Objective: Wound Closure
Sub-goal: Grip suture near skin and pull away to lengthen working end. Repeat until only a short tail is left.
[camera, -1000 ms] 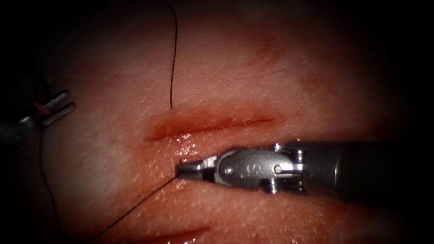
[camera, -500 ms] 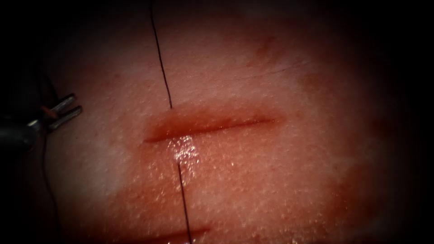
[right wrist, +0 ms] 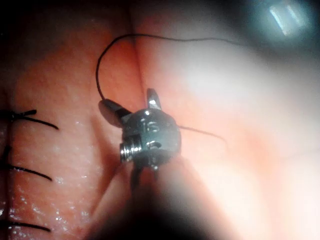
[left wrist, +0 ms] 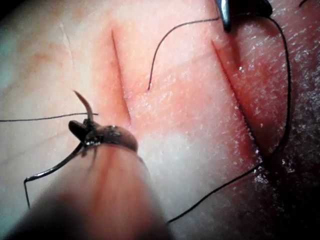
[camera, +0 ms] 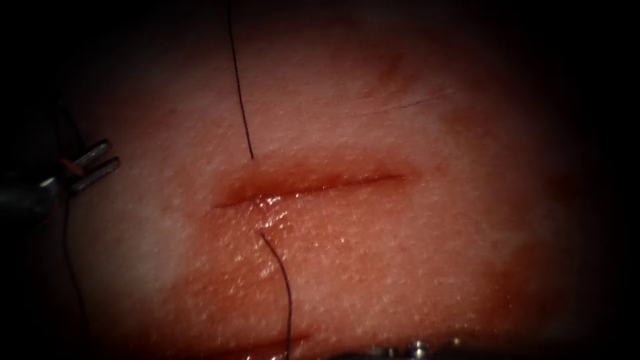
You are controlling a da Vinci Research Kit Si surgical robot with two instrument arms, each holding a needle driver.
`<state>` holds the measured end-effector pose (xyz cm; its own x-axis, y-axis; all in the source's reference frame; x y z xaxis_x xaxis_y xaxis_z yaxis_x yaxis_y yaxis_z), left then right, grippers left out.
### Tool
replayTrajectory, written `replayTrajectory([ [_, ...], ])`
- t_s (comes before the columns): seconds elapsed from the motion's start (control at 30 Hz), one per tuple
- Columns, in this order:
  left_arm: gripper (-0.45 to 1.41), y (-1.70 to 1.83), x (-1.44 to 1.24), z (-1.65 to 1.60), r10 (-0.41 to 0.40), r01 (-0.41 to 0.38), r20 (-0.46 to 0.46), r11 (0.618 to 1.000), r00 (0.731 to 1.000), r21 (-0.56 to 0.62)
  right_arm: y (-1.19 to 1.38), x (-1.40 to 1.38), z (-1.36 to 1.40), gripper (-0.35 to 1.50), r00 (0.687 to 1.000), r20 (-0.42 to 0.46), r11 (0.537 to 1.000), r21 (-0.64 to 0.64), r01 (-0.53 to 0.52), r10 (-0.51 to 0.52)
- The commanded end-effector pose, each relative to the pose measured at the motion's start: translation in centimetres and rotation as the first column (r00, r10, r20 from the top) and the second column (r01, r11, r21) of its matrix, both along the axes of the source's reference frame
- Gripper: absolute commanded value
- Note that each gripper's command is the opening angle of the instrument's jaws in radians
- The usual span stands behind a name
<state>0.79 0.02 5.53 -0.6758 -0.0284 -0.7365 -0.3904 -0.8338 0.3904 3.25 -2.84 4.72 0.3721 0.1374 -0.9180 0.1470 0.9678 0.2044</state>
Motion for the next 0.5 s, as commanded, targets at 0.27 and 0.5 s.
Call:
replayTrajectory([
  [0.27, -0.45, 0.03, -0.03, 0.05, 0.001, -0.001, 0.002, 1.0, 1.0, -0.002, 0.73, -0.23, 0.32, 1.47, 0.997, -0.061, 0.998, -0.049, -0.051, 0.048],
  [0.5, -0.45, 0.06, 0.06, 0.08, 0.007, -0.007, 0.004, 1.0, 1.0, 0.0, 0.47, -0.68, -0.01, 1.47, 0.992, -0.129, 0.998, -0.059, -0.021, 0.013],
])
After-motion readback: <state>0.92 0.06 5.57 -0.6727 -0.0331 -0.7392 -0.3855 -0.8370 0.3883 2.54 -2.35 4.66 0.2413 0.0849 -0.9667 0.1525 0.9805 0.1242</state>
